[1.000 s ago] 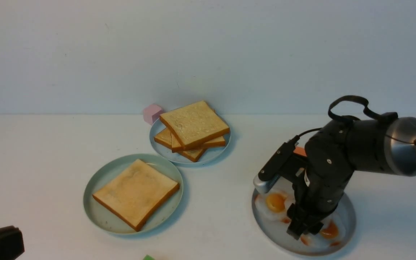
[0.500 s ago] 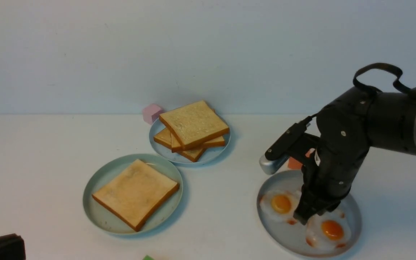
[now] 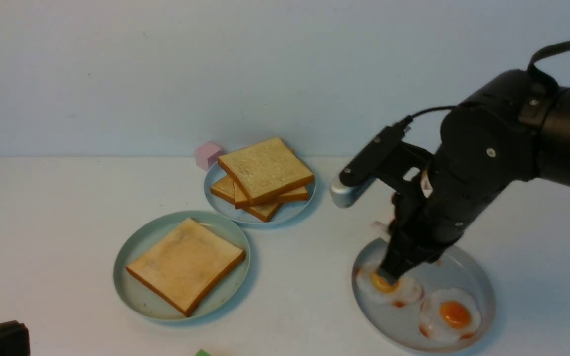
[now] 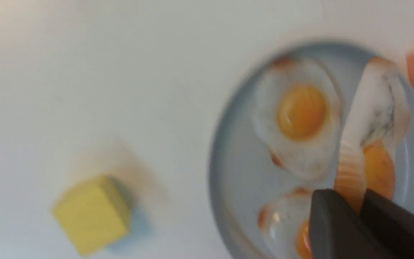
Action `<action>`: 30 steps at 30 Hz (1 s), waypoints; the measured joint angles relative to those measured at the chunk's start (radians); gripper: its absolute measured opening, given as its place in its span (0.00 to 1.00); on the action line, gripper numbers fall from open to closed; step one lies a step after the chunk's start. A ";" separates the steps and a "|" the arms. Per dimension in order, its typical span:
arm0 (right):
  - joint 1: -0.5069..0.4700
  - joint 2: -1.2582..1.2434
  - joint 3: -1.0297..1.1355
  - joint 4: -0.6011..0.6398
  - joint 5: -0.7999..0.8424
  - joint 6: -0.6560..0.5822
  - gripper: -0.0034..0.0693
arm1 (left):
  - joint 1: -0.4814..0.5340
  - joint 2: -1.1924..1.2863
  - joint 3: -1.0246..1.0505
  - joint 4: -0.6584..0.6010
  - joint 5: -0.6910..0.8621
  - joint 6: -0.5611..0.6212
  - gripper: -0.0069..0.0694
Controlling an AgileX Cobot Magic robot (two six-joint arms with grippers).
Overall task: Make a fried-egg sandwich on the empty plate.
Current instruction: Use the right arm to place the fried egg on the slice of bread in the middle
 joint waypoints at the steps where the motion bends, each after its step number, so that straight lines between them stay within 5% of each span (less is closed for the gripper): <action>1: 0.031 0.005 -0.029 0.010 -0.007 0.000 0.14 | 0.000 0.000 0.000 0.026 0.004 -0.017 0.07; 9: 0.242 0.266 -0.360 0.036 -0.096 0.000 0.14 | 0.000 0.000 -0.035 0.320 0.094 -0.329 0.07; 19: 0.255 0.625 -0.704 -0.019 -0.097 0.000 0.14 | 0.000 0.000 -0.040 0.350 0.078 -0.354 0.07; 30: 0.255 0.721 -0.775 -0.073 -0.072 0.000 0.14 | 0.000 0.000 -0.040 0.349 0.073 -0.354 0.07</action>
